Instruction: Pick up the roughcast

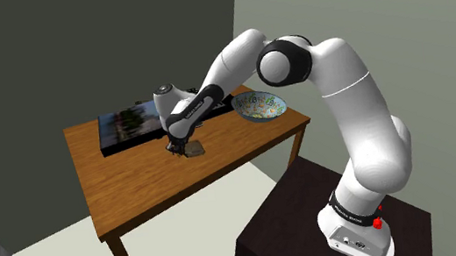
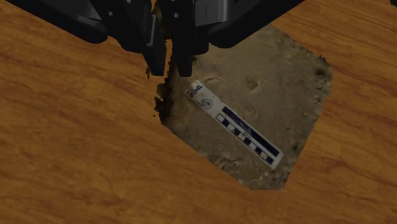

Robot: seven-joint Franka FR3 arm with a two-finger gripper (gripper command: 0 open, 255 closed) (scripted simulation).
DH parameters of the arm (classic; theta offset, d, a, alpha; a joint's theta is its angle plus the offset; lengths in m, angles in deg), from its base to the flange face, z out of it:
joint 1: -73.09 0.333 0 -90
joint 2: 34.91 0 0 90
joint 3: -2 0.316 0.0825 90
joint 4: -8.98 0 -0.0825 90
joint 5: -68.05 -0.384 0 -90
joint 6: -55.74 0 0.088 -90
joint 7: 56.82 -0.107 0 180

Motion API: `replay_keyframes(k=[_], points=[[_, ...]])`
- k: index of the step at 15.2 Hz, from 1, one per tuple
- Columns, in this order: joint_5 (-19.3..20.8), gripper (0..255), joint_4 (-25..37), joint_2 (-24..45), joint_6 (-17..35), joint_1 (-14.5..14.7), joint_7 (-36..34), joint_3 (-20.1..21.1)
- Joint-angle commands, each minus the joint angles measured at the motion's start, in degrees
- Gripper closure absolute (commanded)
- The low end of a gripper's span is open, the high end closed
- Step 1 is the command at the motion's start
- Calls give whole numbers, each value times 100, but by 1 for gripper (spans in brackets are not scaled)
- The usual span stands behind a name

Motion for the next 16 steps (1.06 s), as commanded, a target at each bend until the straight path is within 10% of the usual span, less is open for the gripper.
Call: replay_keyframes(k=[1, 16], points=[[-19, 255, -30, -91, -60, -10, 21, 18], [-209, 255, -100, -787, -674, -96, 232, 161]])
